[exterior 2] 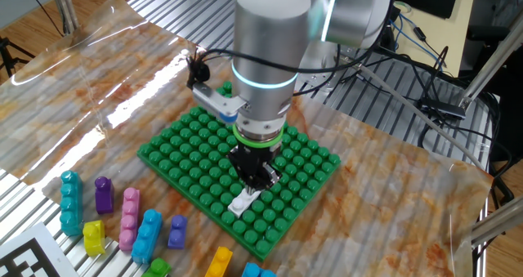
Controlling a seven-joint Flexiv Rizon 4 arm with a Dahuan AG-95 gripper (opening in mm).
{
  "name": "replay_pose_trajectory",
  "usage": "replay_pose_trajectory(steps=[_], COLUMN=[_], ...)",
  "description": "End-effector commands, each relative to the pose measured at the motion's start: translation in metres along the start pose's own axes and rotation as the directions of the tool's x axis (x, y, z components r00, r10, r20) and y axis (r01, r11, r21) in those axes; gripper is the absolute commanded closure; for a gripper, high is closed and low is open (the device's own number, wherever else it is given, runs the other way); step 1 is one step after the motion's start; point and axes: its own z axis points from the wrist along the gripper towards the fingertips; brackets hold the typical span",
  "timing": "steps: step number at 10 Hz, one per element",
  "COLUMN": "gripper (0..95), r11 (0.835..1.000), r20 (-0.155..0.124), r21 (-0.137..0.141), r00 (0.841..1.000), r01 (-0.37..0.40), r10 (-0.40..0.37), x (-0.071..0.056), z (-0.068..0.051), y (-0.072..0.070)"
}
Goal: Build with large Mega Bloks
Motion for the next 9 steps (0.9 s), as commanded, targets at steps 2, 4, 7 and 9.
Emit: replay_pose_trajectory(steps=[2,4,7,9], gripper=[95.0,95.0,95.0,95.0], r11=[1.000,1.000,1.000,1.000], r20=[-0.032,-0.036,-0.036,-0.032], r21=[0.000,0.003,0.003,-0.001], r00=[0.999,0.999,0.999,0.999], r01=[-0.005,-0.005,0.004,0.014], r10=[0.005,0.005,-0.004,-0.014], x=[0.000,0.000,0.001,0.006], z=[-0.014,-0.017,-0.027,-0.035], y=[-0.007,-0.009,-0.014,-0.019])
